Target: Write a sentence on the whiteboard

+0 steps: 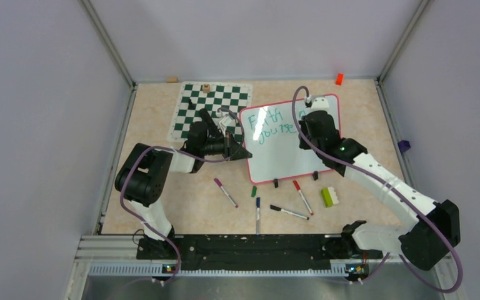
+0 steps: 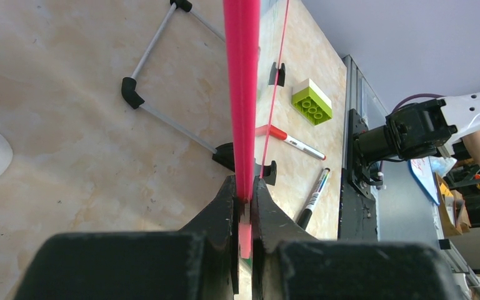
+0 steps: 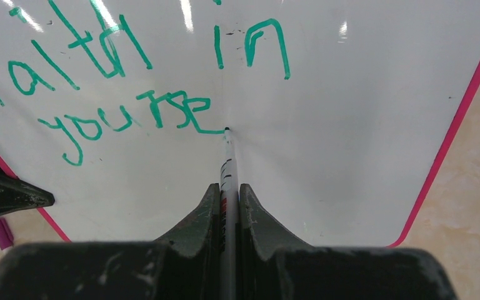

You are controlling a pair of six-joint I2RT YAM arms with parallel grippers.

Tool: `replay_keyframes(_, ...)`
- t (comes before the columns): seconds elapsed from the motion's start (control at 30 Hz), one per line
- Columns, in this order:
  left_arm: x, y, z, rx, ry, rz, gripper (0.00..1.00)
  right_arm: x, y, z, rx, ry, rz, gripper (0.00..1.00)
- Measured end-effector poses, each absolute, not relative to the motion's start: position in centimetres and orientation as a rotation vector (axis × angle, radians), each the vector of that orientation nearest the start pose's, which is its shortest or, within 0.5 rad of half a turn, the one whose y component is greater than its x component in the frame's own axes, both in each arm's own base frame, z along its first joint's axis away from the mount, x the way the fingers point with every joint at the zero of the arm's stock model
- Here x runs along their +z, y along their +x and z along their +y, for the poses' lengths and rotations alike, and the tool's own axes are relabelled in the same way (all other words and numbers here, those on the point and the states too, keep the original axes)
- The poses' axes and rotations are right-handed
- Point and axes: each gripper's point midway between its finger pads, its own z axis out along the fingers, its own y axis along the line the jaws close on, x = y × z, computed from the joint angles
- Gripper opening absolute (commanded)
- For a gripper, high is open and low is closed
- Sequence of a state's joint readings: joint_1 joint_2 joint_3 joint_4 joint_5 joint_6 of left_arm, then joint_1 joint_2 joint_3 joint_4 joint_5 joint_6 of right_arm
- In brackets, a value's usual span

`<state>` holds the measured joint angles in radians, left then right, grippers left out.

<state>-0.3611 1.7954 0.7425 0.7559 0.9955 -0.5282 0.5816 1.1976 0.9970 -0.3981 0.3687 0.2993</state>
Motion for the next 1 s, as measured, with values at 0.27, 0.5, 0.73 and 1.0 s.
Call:
replay_keyframes(0.27,11.0,30.5,-28.5,-1.509,0.604,1.917,0.00,21.4,32.4,14.6,0.112,-0.080,2.086,0.00)
replay_keyframes(0.5,11.0,30.5,-28.5,-1.509,0.605,1.917,0.00,22.4,33.3,14.8,0.108,-0.068,2.058,0.00)
replay_keyframes(0.73,10.9,30.5,-28.5,-1.511,0.595,1.925,0.00,21.6,34.0,15.2,0.095,-0.073,2.077,0.00)
replay_keyframes(1.0,10.9,30.5,-28.5,-1.511,0.595,1.925,0.00,21.8,34.1,15.2,0.098,-0.069,2.073,0.00)
